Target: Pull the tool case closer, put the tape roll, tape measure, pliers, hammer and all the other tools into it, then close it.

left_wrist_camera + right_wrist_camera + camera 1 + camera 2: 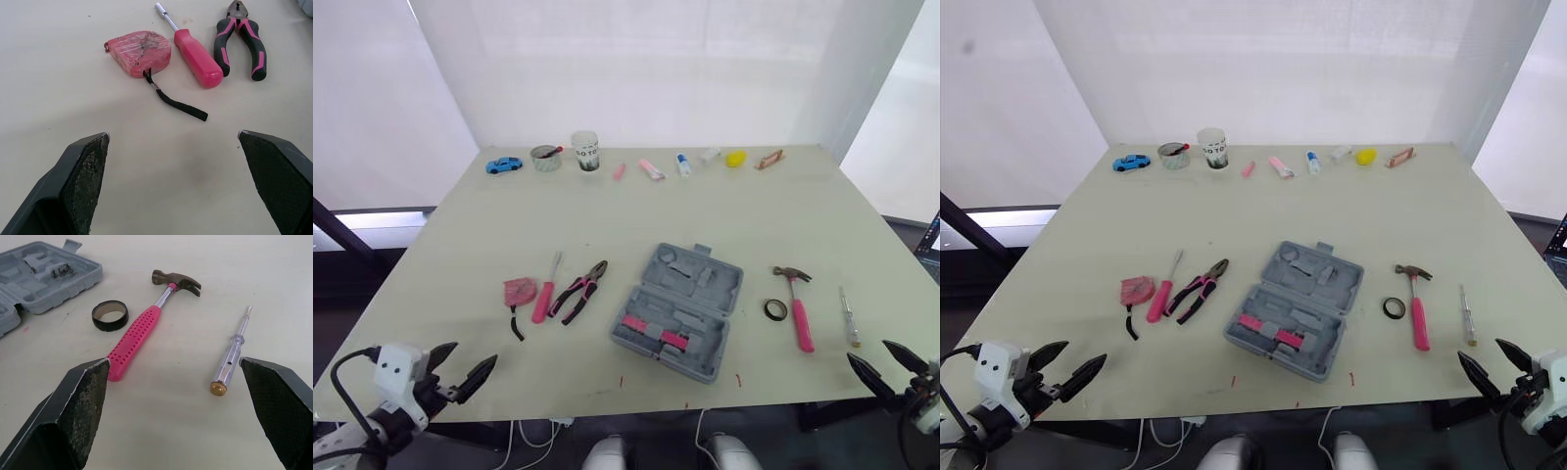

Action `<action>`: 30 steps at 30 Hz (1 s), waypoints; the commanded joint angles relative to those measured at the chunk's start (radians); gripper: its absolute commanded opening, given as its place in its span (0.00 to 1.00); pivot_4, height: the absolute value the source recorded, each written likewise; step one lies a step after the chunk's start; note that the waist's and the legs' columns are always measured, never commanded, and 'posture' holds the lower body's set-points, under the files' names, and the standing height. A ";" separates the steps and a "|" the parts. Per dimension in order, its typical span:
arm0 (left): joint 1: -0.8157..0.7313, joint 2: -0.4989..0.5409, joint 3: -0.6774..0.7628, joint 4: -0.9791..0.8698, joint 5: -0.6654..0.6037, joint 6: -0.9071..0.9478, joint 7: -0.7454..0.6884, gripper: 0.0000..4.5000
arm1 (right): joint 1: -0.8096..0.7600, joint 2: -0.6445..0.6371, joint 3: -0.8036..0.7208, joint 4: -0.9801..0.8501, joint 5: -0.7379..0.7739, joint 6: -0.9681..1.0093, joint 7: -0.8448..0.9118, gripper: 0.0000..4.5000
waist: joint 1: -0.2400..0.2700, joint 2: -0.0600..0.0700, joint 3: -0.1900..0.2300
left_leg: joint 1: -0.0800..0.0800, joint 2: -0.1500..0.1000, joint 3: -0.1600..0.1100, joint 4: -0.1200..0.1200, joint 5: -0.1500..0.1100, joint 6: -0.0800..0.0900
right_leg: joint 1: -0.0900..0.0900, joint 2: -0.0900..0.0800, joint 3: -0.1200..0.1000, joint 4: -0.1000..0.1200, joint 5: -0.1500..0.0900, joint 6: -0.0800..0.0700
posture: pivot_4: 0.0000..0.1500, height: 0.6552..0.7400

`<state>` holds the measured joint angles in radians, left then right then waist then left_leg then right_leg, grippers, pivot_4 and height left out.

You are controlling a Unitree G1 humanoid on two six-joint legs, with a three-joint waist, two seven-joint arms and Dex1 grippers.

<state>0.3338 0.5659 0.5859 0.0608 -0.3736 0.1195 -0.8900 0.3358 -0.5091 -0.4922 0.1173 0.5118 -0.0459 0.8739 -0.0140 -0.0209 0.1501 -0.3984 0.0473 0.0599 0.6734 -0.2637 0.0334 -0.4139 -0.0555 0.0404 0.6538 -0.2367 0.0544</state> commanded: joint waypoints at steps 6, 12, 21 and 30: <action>-0.038 0.043 0.007 0.054 -0.031 -0.049 -0.021 1.00 | 0.010 -0.002 -0.027 0.002 -0.010 -0.053 -0.013 0.99 | 0.001 0.000 0.000 | 0.000 0.000 0.000 -0.002 0.000 0.000 | -0.001 0.000 0.000 -0.002 0.000 0.000 | 1.00 1.00; -0.085 0.071 0.001 0.062 -0.047 -0.056 -0.031 1.00 | 0.012 0.005 -0.024 0.007 -0.008 -0.074 -0.009 0.99 | 0.001 0.000 0.000 | 0.000 0.000 0.001 -0.004 0.000 0.000 | 0.000 0.000 0.000 -0.005 0.000 0.000 | 1.00 1.00; -0.328 0.150 -0.118 0.150 -0.011 -0.043 -0.068 1.00 | -0.012 -0.025 0.064 -0.170 0.055 0.131 -0.007 0.99 | 0.003 0.000 0.000 | 0.000 0.000 0.001 -0.004 0.000 0.000 | 0.000 0.001 0.000 -0.004 0.000 0.000 | 1.00 1.00; -0.669 0.168 -0.338 0.349 0.030 -0.041 -0.222 1.00 | -0.122 -0.070 0.204 -0.281 -0.068 0.205 -0.074 0.99 | 0.002 -0.001 0.000 | -0.001 -0.005 0.004 -0.004 0.000 0.000 | 0.001 0.004 -0.001 -0.005 0.001 0.000 | 1.00 1.00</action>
<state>-0.3031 0.7162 0.2646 0.3807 -0.3555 0.1039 -1.0788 0.2241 -0.5636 -0.2992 -0.1277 0.4572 0.1436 0.8094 -0.0124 -0.0218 0.1505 -0.3996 0.0424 0.0643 0.6696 -0.2634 0.0338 -0.4130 -0.0511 0.0393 0.6487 -0.2362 0.0545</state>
